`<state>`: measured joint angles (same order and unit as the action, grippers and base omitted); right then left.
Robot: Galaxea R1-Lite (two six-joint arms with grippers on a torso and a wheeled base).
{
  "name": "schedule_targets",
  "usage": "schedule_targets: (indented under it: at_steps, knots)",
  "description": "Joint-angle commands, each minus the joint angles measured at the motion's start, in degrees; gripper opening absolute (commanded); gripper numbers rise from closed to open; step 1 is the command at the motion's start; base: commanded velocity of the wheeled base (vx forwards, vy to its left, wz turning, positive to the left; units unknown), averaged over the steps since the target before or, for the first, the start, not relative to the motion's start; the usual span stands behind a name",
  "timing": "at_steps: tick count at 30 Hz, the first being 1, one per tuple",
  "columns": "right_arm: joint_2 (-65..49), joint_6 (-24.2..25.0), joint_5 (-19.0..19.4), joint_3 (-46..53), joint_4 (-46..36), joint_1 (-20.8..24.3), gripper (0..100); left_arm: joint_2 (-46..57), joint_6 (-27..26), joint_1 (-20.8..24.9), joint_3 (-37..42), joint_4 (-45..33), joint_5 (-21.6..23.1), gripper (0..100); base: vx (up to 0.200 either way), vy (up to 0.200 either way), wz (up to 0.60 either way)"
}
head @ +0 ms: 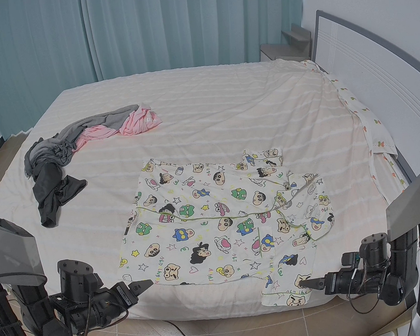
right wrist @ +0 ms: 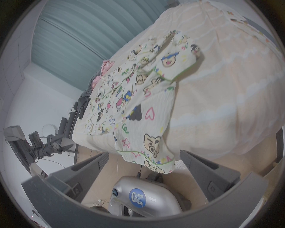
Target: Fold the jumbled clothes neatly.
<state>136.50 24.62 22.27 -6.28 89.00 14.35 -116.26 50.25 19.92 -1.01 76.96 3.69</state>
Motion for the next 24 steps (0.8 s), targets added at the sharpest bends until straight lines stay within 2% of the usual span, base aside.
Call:
schedule_targets:
  at_steps: [1, 6, 23, 24]
  knots:
    - [4.7, 0.2, -0.1, -3.0, 0.6, 2.8, 100, -3.3, 0.0, -0.3, 0.7, 1.3, -0.3, 100, 0.000, 0.000, 0.00]
    - [7.0, 0.3, -2.6, -6.6, 0.6, 4.3, 100, -3.3, 0.0, -0.8, 0.7, 1.3, -0.3, 100, 0.000, 0.000, 0.00]
    - [7.0, 0.6, -4.2, -10.9, 0.6, 5.8, 100, -3.2, -0.1, -1.0, 0.7, 1.4, -0.4, 100, 0.000, 0.000, 0.00]
    - [7.1, 0.6, -4.8, -10.9, 0.6, 6.0, 0, -3.2, -0.1, -1.0, 0.8, 1.4, -0.4, 100, 0.000, 0.000, 0.00]
